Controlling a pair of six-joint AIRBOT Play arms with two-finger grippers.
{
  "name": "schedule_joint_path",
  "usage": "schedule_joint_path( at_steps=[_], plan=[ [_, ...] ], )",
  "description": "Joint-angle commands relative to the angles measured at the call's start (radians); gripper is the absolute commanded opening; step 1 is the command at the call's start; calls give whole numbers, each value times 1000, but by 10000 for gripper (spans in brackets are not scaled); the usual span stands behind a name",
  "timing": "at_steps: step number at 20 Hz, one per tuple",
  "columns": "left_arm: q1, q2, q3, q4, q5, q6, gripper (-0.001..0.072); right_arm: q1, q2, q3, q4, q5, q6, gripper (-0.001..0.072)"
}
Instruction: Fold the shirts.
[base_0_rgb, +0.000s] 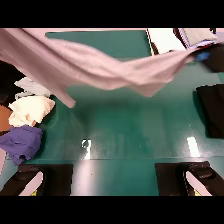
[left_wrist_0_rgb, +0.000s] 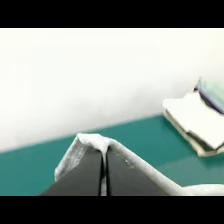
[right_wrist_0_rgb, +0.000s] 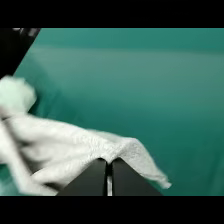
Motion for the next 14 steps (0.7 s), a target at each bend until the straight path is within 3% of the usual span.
schedule_joint_path(
  at_steps=[1, 6, 11, 14],
  plan=[
    [0, 33, 139, -61, -43, -19, 19, -178, 35, 162, -9, 150, -10, 12],
    [0, 6, 10, -113, -93, -19, 18, -224, -126, 322, -8, 341, -12, 12],
    [0, -185, -353, -114, -121, -18, 19, -160, -371, 162, -73, 375, -12, 12],
    [0, -389, -488, -117, -34, 18, 20, -157, -548, 55, -116, 328, -14, 12]
  ],
)
